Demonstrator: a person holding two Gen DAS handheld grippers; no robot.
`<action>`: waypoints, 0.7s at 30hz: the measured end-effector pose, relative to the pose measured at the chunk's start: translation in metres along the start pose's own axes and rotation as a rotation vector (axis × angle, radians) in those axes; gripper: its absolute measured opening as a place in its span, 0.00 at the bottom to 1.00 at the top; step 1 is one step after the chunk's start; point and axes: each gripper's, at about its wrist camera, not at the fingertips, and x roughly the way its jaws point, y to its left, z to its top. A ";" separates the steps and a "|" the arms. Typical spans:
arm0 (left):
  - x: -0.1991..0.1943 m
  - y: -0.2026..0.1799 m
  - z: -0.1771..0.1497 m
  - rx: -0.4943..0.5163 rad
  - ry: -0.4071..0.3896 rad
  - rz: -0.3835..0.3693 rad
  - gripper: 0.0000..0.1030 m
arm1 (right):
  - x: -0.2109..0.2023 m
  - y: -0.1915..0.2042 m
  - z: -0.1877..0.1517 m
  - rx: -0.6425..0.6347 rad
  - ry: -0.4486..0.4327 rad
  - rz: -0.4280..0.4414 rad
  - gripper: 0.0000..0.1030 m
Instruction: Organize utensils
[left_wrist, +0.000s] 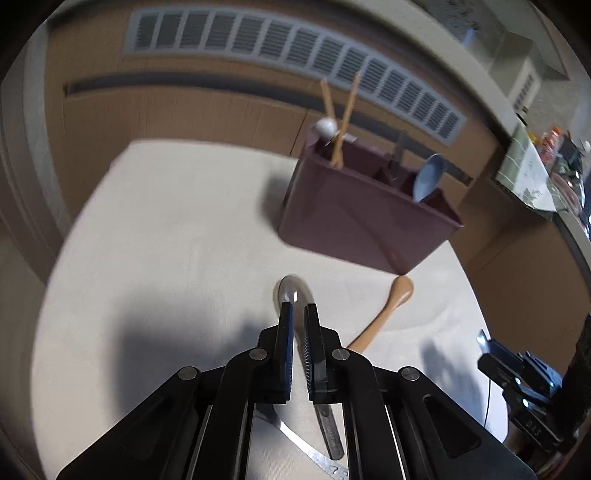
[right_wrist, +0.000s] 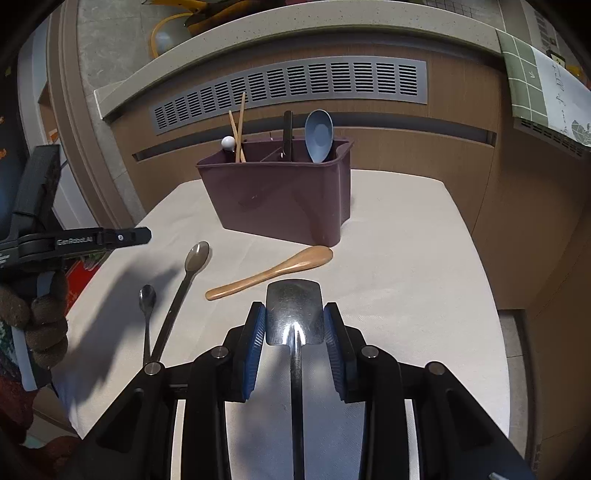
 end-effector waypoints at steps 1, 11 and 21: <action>0.012 0.005 -0.002 -0.020 0.021 -0.010 0.12 | 0.000 -0.001 -0.002 0.004 0.004 -0.003 0.28; 0.075 -0.036 -0.001 0.120 0.092 0.183 0.42 | 0.014 -0.018 -0.015 0.064 0.049 -0.014 0.28; 0.042 -0.053 -0.007 0.180 0.005 0.158 0.32 | -0.009 -0.023 -0.004 0.101 -0.042 0.008 0.28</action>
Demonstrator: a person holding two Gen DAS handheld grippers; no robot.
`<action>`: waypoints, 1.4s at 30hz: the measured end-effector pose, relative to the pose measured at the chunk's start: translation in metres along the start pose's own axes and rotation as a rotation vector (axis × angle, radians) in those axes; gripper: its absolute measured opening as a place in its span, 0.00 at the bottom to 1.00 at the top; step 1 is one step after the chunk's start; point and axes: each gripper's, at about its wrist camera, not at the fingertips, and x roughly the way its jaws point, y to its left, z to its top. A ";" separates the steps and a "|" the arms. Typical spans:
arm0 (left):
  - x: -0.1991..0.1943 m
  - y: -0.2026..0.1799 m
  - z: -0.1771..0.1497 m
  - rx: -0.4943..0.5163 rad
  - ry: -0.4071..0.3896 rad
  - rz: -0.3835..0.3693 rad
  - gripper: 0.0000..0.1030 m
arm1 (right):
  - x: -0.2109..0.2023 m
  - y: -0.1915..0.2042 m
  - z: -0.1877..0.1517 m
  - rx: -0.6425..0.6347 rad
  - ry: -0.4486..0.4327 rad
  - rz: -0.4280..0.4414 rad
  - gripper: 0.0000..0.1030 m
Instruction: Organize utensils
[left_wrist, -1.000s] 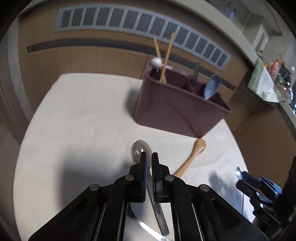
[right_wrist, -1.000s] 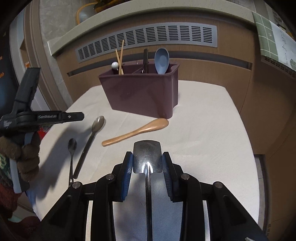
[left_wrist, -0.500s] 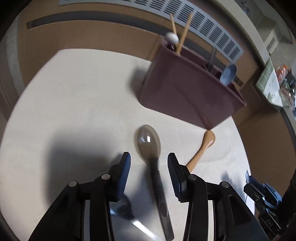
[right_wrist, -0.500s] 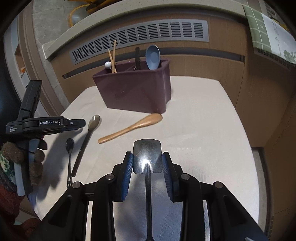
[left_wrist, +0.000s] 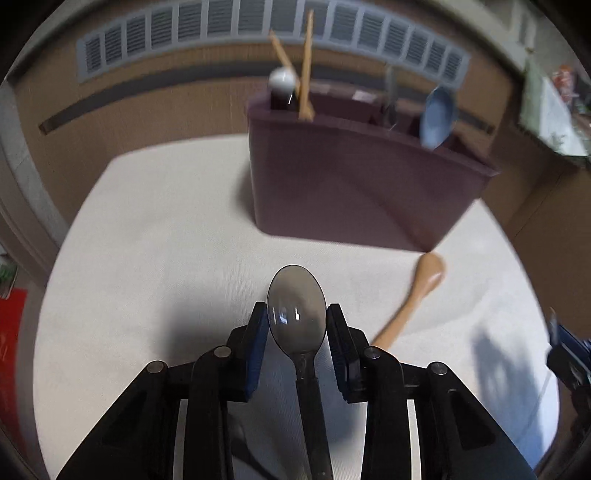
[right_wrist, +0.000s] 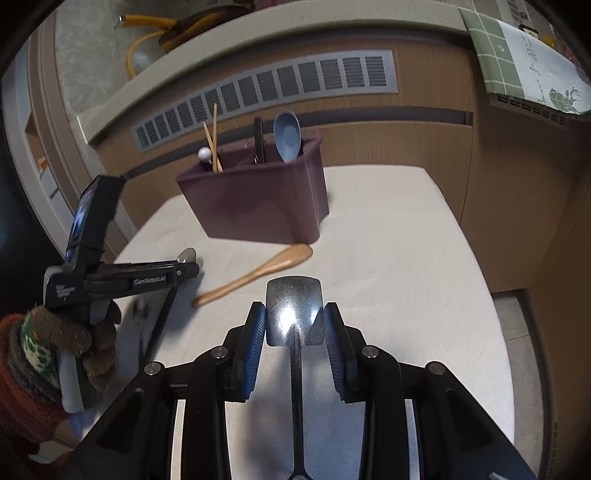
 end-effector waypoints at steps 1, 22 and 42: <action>-0.015 0.002 -0.004 0.003 -0.034 -0.026 0.32 | -0.004 0.000 0.002 -0.001 -0.010 0.000 0.28; -0.188 0.011 0.130 0.055 -0.588 -0.258 0.32 | -0.076 0.049 0.148 -0.109 -0.381 0.078 0.28; -0.012 0.047 0.178 -0.097 -0.325 -0.375 0.33 | 0.078 0.028 0.182 -0.081 -0.445 0.055 0.31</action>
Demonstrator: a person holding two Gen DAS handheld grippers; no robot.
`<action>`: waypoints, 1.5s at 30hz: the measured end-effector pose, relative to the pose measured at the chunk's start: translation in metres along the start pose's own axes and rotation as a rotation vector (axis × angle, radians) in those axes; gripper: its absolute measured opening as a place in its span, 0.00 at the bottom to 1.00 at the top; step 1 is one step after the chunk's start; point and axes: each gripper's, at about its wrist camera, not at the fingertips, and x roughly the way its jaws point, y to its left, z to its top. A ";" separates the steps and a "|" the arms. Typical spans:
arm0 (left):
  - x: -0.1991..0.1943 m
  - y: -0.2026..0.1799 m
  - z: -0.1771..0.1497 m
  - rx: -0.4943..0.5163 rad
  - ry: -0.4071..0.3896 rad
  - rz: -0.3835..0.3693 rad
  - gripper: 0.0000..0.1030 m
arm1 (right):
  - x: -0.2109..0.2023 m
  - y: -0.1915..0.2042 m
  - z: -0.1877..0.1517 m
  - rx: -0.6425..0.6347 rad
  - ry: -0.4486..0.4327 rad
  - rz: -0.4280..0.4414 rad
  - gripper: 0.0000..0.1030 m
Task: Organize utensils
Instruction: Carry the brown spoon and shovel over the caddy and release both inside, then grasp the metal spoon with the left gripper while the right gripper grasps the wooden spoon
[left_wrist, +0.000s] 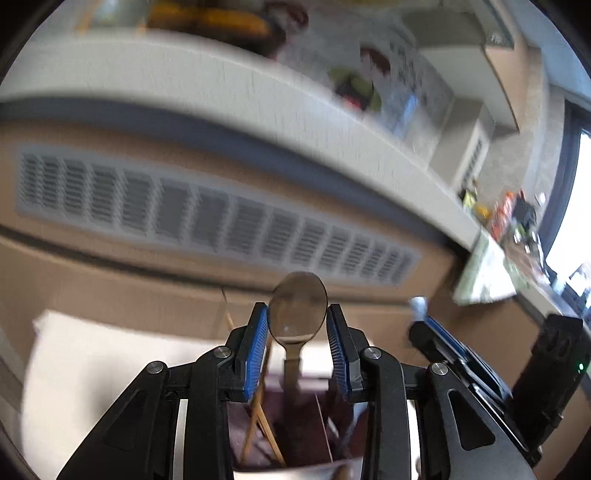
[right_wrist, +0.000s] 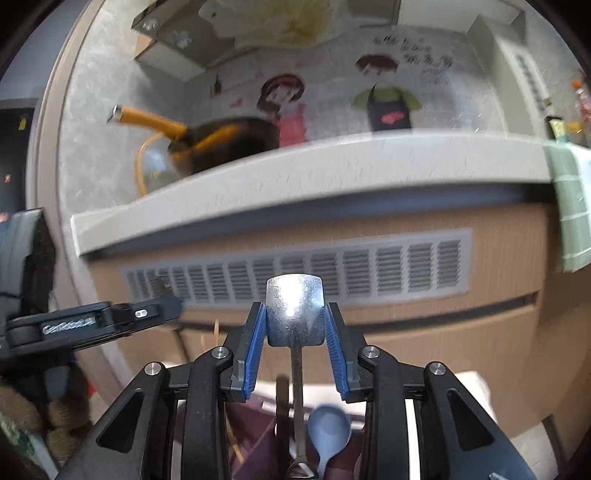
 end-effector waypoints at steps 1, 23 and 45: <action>0.005 0.001 -0.003 -0.002 0.032 -0.012 0.33 | 0.005 -0.002 -0.003 -0.002 0.042 0.020 0.32; -0.115 0.028 -0.203 -0.118 0.371 0.270 0.36 | -0.014 0.034 -0.148 -0.042 0.613 0.134 0.26; -0.044 -0.012 -0.208 0.049 0.398 0.226 0.40 | -0.115 -0.029 -0.167 -0.033 0.653 -0.068 0.29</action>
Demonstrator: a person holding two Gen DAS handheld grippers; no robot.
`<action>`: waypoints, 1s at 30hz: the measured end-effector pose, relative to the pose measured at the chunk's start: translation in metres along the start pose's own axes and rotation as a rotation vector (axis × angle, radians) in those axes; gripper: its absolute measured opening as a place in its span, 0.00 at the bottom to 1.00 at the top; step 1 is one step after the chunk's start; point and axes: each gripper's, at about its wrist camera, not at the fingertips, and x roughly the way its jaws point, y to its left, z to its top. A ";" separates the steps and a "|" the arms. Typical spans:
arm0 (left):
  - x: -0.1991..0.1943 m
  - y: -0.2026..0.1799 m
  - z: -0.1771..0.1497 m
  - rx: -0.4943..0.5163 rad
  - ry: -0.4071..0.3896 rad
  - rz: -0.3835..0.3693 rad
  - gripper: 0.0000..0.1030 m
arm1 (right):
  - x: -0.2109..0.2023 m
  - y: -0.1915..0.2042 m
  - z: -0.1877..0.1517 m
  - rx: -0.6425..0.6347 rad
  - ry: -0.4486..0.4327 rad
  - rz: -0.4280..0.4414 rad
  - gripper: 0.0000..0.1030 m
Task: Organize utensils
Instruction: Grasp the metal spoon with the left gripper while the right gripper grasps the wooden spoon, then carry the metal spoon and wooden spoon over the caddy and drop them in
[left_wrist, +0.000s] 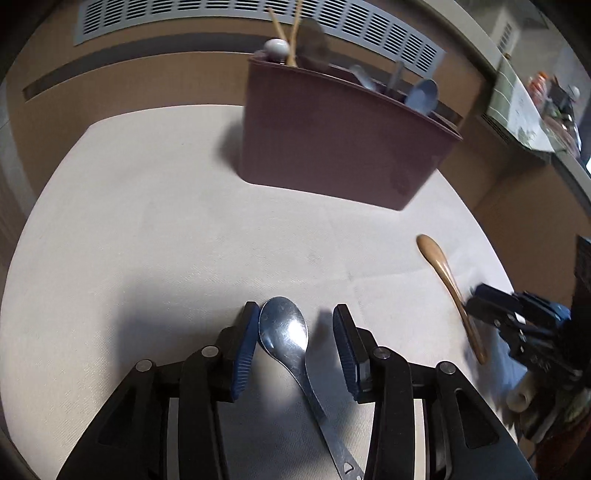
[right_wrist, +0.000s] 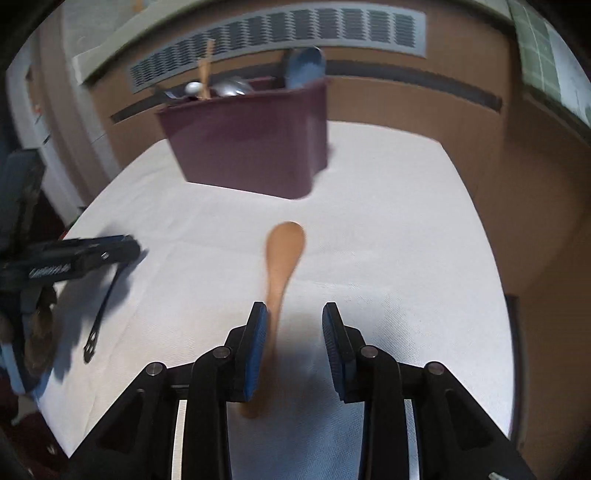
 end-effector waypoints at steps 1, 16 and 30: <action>-0.001 -0.001 -0.002 0.012 0.001 0.002 0.40 | 0.003 -0.003 0.002 0.019 0.005 0.009 0.29; -0.009 -0.006 -0.015 -0.027 0.018 0.058 0.42 | 0.040 0.030 0.053 -0.026 -0.016 -0.055 0.27; 0.001 -0.034 -0.021 -0.056 -0.041 0.284 0.42 | -0.031 0.017 0.021 0.083 -0.205 -0.045 0.27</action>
